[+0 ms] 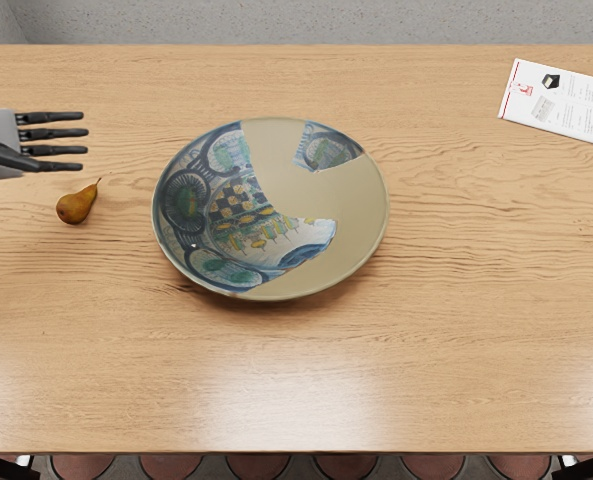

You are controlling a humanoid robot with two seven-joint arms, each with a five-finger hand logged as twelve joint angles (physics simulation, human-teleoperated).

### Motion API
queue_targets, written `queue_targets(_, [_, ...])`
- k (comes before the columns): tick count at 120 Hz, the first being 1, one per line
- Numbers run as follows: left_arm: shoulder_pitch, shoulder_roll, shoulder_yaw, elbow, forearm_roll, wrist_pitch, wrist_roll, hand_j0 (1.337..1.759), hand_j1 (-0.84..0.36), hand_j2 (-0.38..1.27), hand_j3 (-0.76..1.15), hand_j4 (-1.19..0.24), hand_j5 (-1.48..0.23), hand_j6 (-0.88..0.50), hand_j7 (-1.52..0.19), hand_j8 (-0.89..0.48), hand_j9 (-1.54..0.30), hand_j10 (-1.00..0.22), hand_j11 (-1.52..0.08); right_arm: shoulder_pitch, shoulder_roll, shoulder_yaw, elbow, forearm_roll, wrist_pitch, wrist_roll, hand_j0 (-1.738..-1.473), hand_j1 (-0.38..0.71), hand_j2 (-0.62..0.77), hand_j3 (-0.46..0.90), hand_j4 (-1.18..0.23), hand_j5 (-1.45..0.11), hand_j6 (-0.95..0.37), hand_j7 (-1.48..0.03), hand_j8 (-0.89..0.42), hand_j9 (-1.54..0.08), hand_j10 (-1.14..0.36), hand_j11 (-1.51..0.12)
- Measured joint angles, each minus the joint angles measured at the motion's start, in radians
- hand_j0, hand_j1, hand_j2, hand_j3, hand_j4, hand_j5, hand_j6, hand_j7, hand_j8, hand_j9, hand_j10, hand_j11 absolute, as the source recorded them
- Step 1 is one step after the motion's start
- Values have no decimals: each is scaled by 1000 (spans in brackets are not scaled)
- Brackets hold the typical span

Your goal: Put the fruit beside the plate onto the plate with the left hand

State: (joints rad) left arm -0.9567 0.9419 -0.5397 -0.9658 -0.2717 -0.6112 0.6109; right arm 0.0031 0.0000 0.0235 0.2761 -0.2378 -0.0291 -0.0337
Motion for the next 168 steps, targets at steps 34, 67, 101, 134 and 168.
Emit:
queue_targets(34, [-4,-46,9,8,25,-1,0,1658,305,6,0,-34,-47,-33,-47,-33,-47,-34,-47,0,0,0,0,0,0,0,-1658,-349,0,0,0,0,0,0,0,0,0,0])
queue_targets(67, [-158,-185,12,1,420,0,0,1658,306,6,0,-34,-46,-34,-46,-34,-46,-34,-46,0,0,0,0,0,0,0,-1658,-349,0,0,0,0,0,0,0,0,0,0])
queue_targets(101, [-151,-179,12,-258,998,61,0,1658,306,7,0,-38,-47,-38,-47,-38,-47,-37,-47,0,0,0,0,0,0,0,-1658,-349,0,0,0,0,0,0,0,0,0,0])
queue_targets(134, [-94,-207,88,-343,1334,423,0,1658,292,11,0,-53,-64,-54,-64,-54,-64,-52,-64,0,0,0,0,0,0,0,-1658,-349,0,0,0,0,0,0,0,0,0,0])
queue_targets(168, [-40,-242,218,-339,1497,649,0,1658,282,14,0,-63,-76,-65,-76,-64,-75,-62,-75,0,0,0,0,0,0,0,-1658,-349,0,0,0,0,0,0,0,0,0,0])
